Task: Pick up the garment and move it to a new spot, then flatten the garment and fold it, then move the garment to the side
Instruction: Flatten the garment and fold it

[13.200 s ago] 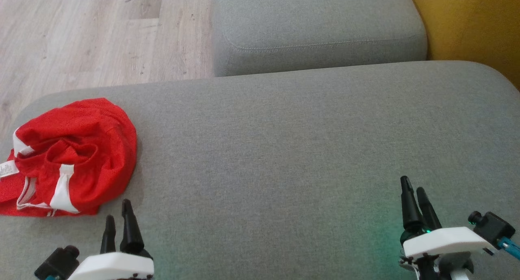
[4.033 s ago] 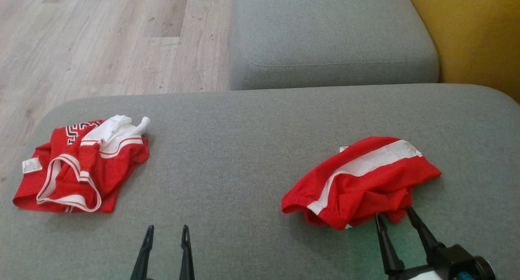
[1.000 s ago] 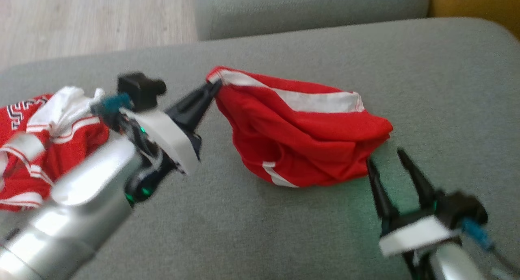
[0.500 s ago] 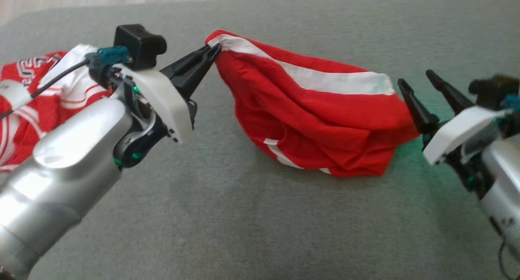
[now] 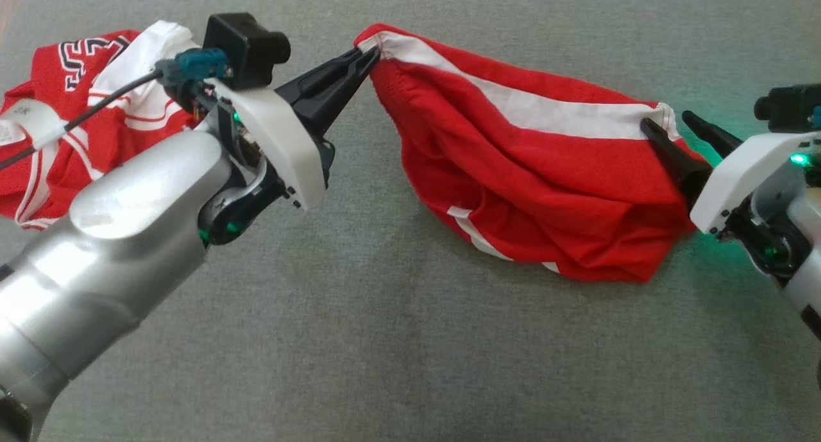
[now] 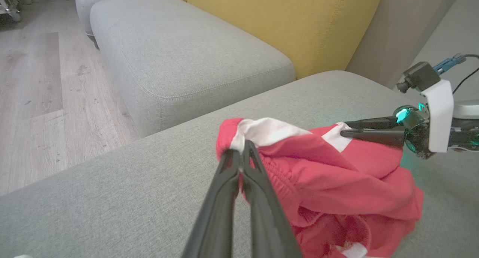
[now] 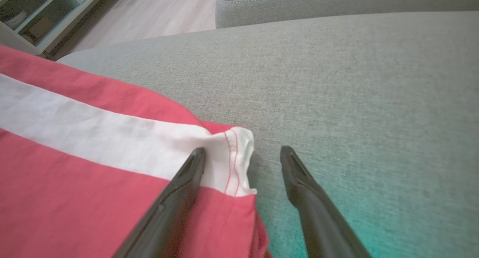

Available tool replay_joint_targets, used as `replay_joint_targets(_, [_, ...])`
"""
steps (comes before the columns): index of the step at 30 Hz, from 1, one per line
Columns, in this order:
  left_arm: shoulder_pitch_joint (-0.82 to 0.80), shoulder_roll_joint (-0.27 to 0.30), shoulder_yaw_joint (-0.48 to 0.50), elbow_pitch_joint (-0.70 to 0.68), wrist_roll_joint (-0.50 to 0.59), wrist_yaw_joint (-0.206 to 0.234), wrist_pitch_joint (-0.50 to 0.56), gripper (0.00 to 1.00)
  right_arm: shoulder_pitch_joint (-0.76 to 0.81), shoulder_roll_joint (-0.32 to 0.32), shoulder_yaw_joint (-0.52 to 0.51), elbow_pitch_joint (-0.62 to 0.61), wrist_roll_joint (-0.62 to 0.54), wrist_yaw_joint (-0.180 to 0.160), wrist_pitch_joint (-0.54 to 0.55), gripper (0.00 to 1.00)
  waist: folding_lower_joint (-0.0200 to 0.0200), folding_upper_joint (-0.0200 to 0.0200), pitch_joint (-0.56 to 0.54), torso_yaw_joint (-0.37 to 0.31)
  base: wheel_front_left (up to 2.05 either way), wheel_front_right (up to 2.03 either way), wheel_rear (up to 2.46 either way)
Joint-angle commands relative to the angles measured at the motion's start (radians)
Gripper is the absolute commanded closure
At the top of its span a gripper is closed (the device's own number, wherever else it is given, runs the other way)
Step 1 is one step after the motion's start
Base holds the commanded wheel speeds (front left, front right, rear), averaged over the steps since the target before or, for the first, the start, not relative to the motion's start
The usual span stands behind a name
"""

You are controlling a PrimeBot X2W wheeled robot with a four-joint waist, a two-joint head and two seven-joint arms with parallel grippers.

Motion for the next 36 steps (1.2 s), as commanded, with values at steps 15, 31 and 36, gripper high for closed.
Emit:
replay_joint_targets(15, [-0.146,0.051,-0.007,0.025,-0.014,0.002,-0.068,1.0,-0.155,-0.114,0.146,-0.08,0.087,-0.001,-0.151,1.0,-0.0002,0.0,0.016,-0.023,0.0,0.0,0.0])
replay_joint_targets(31, [-0.505,-0.056,0.16,0.25,0.321,0.063,-0.291,1.0,-0.584,-0.208,-0.094,-0.085,-0.127,-0.001,-0.316,1.0,-0.0002,0.0,0.039,-0.153,0.0,0.0,0.0])
replay_joint_targets(36, [-0.362,-0.05,0.253,0.148,0.43,0.038,-0.292,1.0,-0.47,-0.217,-0.162,-0.166,-0.175,-0.001,-0.316,1.0,-0.0002,0.0,0.018,-0.173,0.0,0.0,0.0])
